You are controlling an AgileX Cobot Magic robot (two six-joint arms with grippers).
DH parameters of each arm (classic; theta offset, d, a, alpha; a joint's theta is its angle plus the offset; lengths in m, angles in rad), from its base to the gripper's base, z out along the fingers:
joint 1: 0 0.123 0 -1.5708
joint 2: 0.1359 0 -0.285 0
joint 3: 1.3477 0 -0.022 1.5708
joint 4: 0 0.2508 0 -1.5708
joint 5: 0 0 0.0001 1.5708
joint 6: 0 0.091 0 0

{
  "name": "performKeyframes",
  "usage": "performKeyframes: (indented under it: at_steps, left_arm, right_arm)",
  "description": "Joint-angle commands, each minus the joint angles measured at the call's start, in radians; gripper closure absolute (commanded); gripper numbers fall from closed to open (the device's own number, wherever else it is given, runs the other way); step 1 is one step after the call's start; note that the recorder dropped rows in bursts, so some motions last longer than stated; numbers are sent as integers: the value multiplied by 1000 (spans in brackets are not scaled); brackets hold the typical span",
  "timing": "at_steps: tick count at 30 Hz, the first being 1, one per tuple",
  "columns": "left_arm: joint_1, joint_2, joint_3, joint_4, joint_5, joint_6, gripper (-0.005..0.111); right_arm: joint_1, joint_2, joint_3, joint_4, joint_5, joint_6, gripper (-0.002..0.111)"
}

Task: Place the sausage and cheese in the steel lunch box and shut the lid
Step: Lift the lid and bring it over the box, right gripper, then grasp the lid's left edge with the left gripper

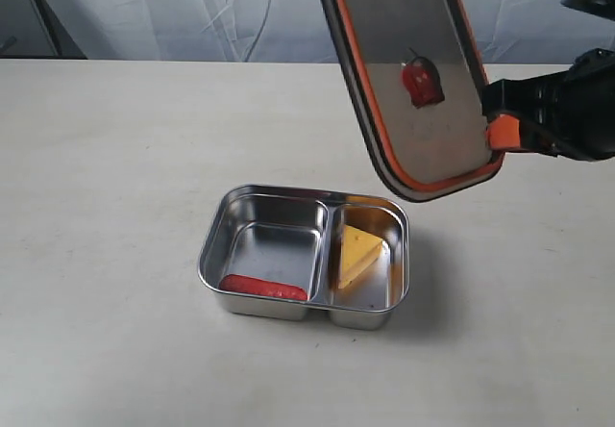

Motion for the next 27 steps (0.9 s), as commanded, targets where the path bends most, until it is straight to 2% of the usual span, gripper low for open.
performKeyframes:
  at_steps: [1, 9, 12, 14, 17, 19, 27]
  left_arm:
    - [-89, -7, -82, -6, 95, -15, 107]
    - [-364, 140, -254, 15, 95, 57, 105]
    - [-462, 209, -287, 16, 95, 94, 93]
    - [-512, 255, -303, 18, 95, 115, 78]
    - [-565, 317, -313, 22, 73, 135, 58]
    - [-594, 358, -313, 24, 46, 135, 50]
    - [-659, 466, -315, 33, -22, 133, 47]
  right_arm:
    - [69, -7, 5, 20, -15, -74, 109]
    - [148, -7, 5, -18, -35, -94, 109]
    - [171, -7, 5, -19, -27, -121, 109]
    - [191, -7, 5, -19, -25, -128, 109]
    - [224, -7, 5, -16, -25, -143, 109]
    - [249, -7, 5, -16, -27, -154, 109]
    - [319, -7, 5, -21, -48, -160, 109]
